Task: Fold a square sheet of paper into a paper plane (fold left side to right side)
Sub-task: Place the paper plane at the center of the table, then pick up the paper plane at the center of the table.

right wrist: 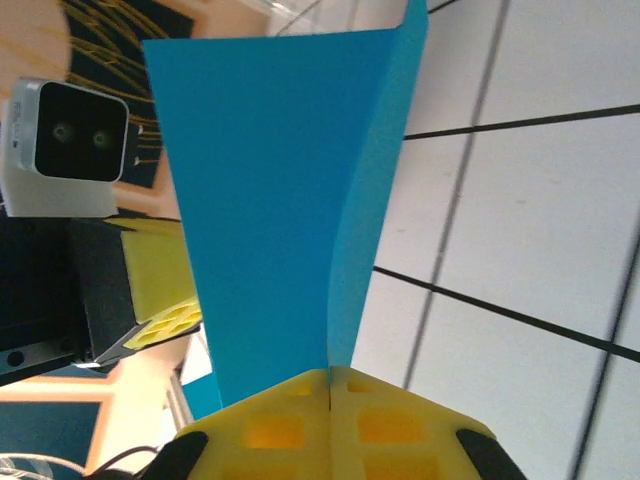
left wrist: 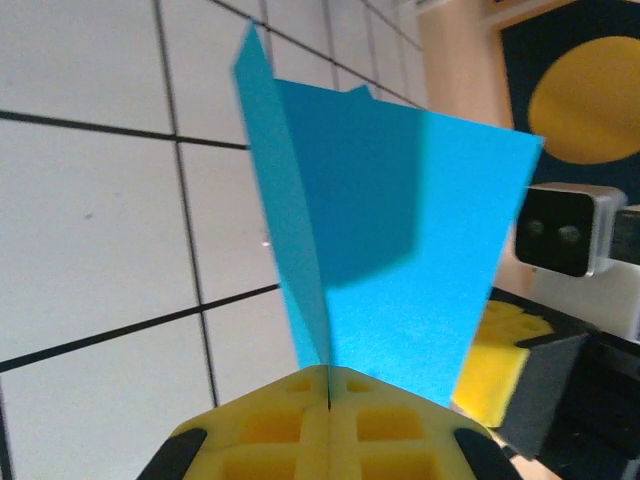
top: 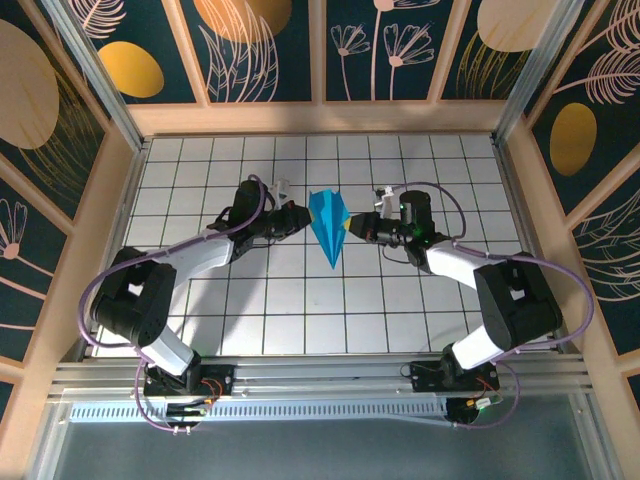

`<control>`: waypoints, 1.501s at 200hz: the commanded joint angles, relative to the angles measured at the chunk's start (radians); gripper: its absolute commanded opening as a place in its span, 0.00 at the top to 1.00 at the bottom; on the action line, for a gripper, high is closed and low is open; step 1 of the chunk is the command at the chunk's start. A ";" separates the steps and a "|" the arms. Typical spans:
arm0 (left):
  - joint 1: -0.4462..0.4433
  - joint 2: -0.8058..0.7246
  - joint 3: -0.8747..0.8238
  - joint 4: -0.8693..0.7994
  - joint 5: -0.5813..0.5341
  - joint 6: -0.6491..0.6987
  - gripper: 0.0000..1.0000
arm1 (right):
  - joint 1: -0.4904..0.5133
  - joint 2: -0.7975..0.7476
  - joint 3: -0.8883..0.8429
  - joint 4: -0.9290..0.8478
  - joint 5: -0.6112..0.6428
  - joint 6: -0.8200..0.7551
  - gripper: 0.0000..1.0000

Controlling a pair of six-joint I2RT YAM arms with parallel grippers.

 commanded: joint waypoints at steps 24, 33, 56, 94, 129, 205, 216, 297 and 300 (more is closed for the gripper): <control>-0.010 0.105 0.014 0.027 0.007 -0.031 1.00 | -0.021 -0.018 0.030 -0.120 0.068 -0.076 0.57; -0.012 0.126 0.014 0.038 0.008 -0.031 1.00 | -0.028 -0.033 0.042 -0.169 0.095 -0.099 0.53; -0.014 0.168 0.013 0.066 0.008 -0.044 0.99 | -0.022 -0.046 0.106 -0.366 0.161 -0.185 0.53; -0.015 0.208 0.002 0.109 0.010 -0.086 0.98 | 0.018 -0.055 0.080 -0.418 0.104 -0.152 0.47; -0.021 0.231 -0.011 0.145 0.019 -0.126 0.98 | 0.093 -0.023 0.006 -0.257 0.055 -0.037 0.35; -0.026 0.246 -0.023 0.163 0.019 -0.134 0.98 | 0.134 0.099 0.027 -0.168 0.044 0.016 0.31; -0.026 0.245 -0.025 0.163 0.016 -0.135 0.98 | 0.138 0.111 0.031 -0.167 0.047 0.020 0.31; -0.028 0.253 -0.021 0.160 0.019 -0.134 0.98 | 0.146 0.152 0.036 -0.144 0.051 0.030 0.31; -0.029 0.252 -0.022 0.161 0.019 -0.134 0.98 | 0.146 0.154 0.036 -0.144 0.051 0.031 0.31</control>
